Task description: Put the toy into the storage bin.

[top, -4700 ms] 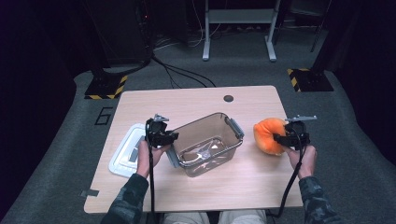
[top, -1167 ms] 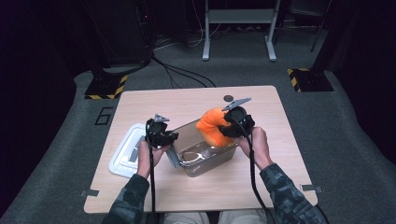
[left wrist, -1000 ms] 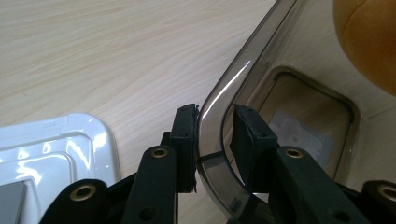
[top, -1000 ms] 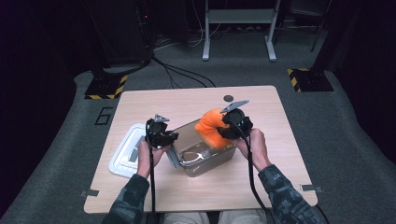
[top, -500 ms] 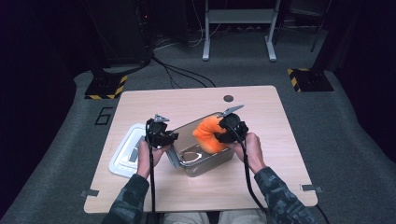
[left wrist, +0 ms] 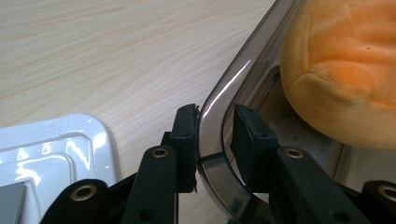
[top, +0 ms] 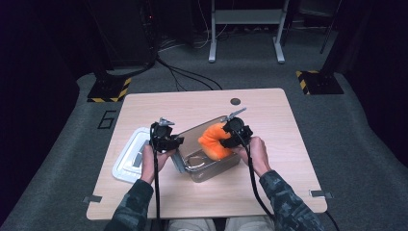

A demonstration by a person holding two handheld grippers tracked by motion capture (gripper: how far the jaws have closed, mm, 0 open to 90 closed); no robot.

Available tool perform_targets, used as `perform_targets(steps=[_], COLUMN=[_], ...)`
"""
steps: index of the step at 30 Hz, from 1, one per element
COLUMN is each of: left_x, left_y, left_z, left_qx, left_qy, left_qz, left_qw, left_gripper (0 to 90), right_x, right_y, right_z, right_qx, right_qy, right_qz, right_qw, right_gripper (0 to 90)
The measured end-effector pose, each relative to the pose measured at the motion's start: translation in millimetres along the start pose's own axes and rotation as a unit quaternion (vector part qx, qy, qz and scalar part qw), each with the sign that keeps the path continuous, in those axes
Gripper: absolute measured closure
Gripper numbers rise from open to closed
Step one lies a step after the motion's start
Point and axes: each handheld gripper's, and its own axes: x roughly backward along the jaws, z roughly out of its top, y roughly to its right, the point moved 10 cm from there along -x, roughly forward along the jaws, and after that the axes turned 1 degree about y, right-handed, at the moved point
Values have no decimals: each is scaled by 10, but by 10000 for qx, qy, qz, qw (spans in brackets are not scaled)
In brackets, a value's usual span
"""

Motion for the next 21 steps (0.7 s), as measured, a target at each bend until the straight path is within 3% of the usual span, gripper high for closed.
perform_targets(steps=[21], left_x=[4], left_y=[-8], left_z=[-5], left_qx=[-48], left_qy=[-45], left_qz=[4], left_qw=[10000], left_gripper=[703], right_x=[-200], right_y=[23], right_z=[1], right_qx=[-64], right_qy=[-687], right_qz=[149], right_qw=[9975], right_gripper=[556])
